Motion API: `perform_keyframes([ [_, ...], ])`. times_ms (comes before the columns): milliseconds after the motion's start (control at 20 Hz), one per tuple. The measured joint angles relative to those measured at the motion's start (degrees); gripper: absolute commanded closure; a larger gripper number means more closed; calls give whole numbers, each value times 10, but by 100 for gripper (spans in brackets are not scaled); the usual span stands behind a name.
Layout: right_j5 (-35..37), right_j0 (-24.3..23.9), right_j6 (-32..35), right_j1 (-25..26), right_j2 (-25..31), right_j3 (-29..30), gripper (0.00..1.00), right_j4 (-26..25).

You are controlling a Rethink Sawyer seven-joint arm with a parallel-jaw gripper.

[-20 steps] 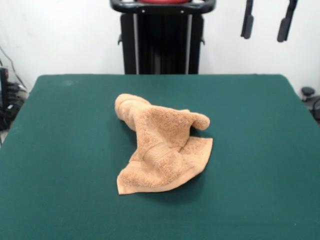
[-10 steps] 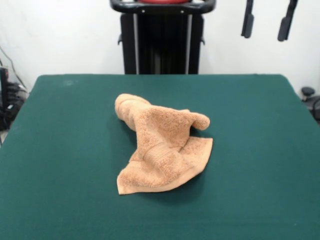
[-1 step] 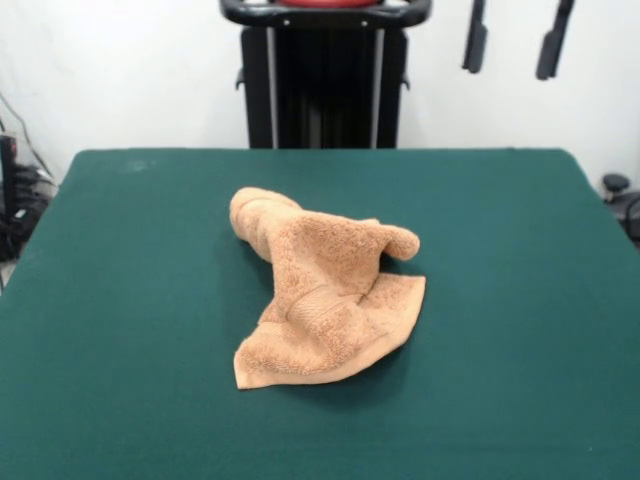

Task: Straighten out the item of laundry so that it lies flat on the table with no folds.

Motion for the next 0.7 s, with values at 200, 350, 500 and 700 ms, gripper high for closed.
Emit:
perform_keyframes([
  [200, 0, -20, 0, -10, 2, 4, 0, 0],
  [350, 0, -35, 0, -16, 2, 8, 0, 0],
  [500, 0, -49, 0, -22, 2, 10, 0, -1],
  [700, 0, -65, 0, -26, 2, 14, 0, -3],
])
